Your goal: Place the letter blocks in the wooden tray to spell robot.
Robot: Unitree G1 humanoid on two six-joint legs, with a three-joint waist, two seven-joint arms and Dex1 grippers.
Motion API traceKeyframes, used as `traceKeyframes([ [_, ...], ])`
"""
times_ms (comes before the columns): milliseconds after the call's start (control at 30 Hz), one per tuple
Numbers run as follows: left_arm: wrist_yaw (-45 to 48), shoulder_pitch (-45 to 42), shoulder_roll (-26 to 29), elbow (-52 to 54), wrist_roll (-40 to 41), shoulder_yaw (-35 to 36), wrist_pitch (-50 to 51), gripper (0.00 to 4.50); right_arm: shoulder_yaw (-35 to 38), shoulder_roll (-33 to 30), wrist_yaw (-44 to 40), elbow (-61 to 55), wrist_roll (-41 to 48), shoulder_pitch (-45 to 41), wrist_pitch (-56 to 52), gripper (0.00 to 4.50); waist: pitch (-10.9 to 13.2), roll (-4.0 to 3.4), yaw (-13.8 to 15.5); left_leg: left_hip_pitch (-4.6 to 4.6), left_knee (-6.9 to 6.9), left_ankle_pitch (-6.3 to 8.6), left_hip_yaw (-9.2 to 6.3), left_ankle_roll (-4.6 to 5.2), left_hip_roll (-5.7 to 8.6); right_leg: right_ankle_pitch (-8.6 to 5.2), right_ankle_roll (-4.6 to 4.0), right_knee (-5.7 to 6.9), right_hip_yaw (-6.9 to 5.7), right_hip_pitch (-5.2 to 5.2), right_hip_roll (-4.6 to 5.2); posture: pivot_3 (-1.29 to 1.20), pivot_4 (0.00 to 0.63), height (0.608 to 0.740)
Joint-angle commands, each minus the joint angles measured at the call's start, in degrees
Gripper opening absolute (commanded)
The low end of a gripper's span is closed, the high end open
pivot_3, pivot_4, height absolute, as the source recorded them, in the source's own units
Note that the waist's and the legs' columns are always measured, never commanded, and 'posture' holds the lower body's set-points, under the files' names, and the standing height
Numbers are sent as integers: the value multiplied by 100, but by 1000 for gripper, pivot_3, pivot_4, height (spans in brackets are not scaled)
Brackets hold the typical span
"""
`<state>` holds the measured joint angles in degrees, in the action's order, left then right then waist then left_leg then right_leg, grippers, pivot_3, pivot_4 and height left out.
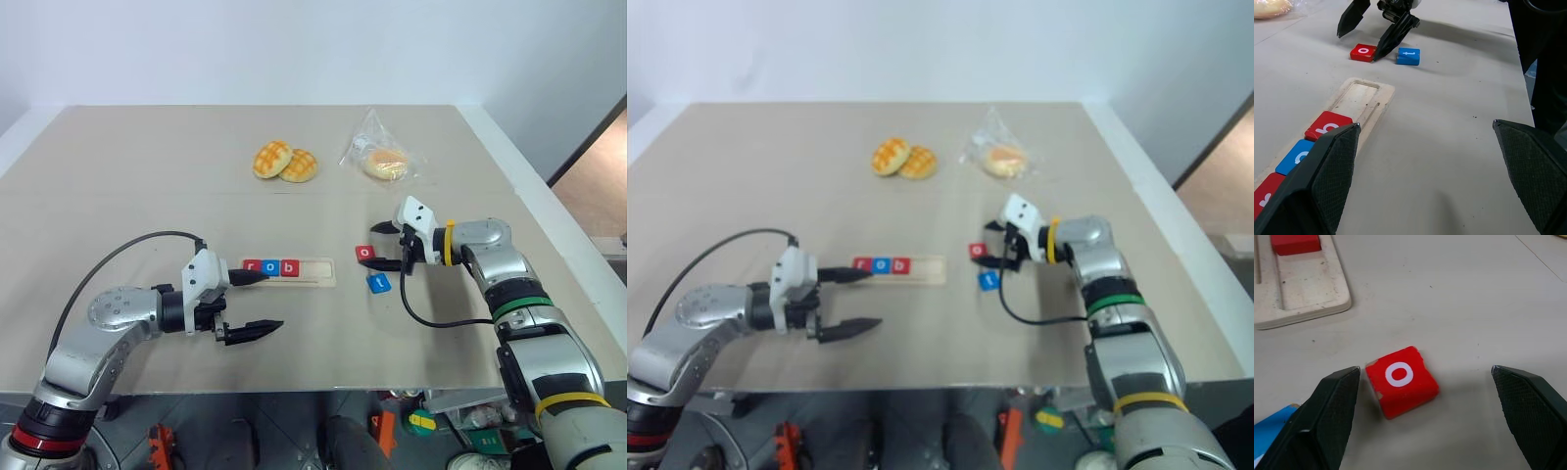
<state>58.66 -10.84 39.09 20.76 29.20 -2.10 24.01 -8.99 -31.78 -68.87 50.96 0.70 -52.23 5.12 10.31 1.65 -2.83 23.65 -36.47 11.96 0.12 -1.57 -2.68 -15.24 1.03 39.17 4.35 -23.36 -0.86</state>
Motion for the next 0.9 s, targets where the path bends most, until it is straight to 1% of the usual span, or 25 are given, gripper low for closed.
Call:
traceKeyframes([
  [33, -89, 54, 46, 173, -38, 131, -88, 4500, -46, 79, -15, 318, -155, -193, 360, 4216, 0, 0, -1, 0, 0, 0, 0, 0, 0, 0, 0, 0, 0, 0, 0, 0, 150, 740],
  [267, -128, 77, 67, 141, -59, 152, -126, 4500, -55, 122, -159, 483, -202, -224, 405, 4216, 0, 0, 0, -5, 0, 0, 0, 0, 0, 1, -2, 1, 0, 4, 0, 0, 150, 740],
  [467, -127, 46, 79, 82, -82, 134, -132, 4500, -10, 238, -220, 321, -107, -302, -173, 4216, 0, 0, 0, -6, -1, 0, 0, 0, 0, 1, -2, 1, -1, 5, 0, 0, 150, 740],
  [900, -121, -23, 51, -14, -176, 94, -158, 4500, -26, 224, -251, 143, -159, -174, -431, 4216, 0, 0, -10, -13, 0, -1, 1, -1, -6, 5, -9, 3, 2, 7, -8, 0, 150, 740],
])
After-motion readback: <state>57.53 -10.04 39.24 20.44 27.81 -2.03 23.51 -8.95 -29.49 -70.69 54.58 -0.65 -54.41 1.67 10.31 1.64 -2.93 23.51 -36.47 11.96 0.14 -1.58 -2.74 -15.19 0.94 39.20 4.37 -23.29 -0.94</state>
